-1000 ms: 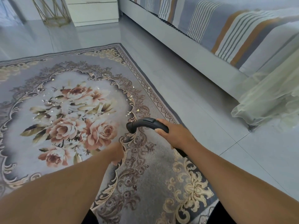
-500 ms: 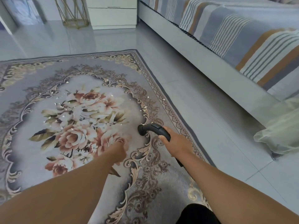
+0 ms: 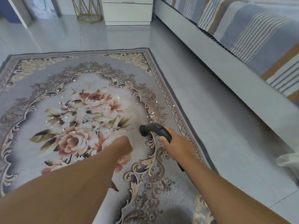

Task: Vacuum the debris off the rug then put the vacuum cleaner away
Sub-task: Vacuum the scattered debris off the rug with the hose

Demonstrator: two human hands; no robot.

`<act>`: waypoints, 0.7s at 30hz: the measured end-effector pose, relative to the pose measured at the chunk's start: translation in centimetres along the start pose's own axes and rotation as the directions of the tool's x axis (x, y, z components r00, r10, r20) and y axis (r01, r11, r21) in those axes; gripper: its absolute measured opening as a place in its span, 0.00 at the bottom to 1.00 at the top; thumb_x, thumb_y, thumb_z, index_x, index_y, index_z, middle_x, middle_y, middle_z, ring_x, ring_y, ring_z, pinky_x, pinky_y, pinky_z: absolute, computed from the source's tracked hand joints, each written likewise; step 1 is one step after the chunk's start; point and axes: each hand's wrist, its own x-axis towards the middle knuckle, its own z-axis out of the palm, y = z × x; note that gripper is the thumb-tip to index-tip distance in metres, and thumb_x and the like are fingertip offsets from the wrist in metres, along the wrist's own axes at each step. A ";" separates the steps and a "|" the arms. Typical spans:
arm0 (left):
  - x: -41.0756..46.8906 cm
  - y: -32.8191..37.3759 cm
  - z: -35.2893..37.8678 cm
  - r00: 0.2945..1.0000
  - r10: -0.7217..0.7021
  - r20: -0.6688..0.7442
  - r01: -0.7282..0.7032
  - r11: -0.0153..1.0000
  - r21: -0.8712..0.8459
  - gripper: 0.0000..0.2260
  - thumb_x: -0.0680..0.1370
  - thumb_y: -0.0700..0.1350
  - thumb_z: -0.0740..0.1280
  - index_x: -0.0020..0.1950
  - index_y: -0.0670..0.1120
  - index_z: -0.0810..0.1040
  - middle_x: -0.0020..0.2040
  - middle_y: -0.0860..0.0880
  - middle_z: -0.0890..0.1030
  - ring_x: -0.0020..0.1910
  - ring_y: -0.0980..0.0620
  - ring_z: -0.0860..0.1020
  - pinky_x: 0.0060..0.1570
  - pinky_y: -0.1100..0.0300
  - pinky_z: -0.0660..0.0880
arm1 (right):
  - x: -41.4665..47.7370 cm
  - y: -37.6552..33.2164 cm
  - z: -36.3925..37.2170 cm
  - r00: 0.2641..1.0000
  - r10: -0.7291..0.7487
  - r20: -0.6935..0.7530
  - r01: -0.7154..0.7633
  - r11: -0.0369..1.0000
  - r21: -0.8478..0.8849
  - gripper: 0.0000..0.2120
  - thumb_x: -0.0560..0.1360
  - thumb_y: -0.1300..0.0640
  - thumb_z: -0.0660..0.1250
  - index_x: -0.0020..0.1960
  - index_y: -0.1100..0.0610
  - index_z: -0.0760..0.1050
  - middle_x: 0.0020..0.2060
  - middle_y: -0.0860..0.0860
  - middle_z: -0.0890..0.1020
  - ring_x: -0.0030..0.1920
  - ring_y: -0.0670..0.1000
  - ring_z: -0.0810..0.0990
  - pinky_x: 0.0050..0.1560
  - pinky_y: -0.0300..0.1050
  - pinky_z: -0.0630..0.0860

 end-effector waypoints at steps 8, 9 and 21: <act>-0.2 4.1 0.9 0.997 0.062 0.054 -0.067 0.994 0.088 0.07 0.79 0.40 0.63 0.48 0.38 0.79 0.49 0.42 0.85 0.37 0.46 0.83 0.28 0.60 0.76 | -2.9 3.6 -0.4 0.998 0.005 0.058 -0.010 0.996 0.091 0.25 0.78 0.33 0.53 0.73 0.33 0.54 0.44 0.49 0.82 0.37 0.52 0.82 0.41 0.50 0.82; -0.1 4.1 1.1 0.996 0.058 0.068 -0.064 0.993 0.097 0.07 0.79 0.40 0.63 0.45 0.39 0.78 0.48 0.42 0.85 0.35 0.47 0.82 0.25 0.62 0.74 | -3.7 4.4 -0.6 0.997 0.010 0.072 -0.015 0.998 0.067 0.25 0.78 0.33 0.53 0.73 0.33 0.53 0.44 0.48 0.82 0.37 0.51 0.82 0.41 0.50 0.82; -2.4 5.7 1.6 0.996 0.058 0.072 -0.067 0.989 0.135 0.09 0.80 0.38 0.62 0.53 0.35 0.78 0.48 0.43 0.84 0.43 0.46 0.84 0.28 0.61 0.74 | -2.7 6.1 -3.2 0.996 0.086 0.027 -0.089 0.988 0.128 0.23 0.79 0.35 0.54 0.73 0.36 0.57 0.51 0.47 0.80 0.32 0.49 0.82 0.42 0.49 0.82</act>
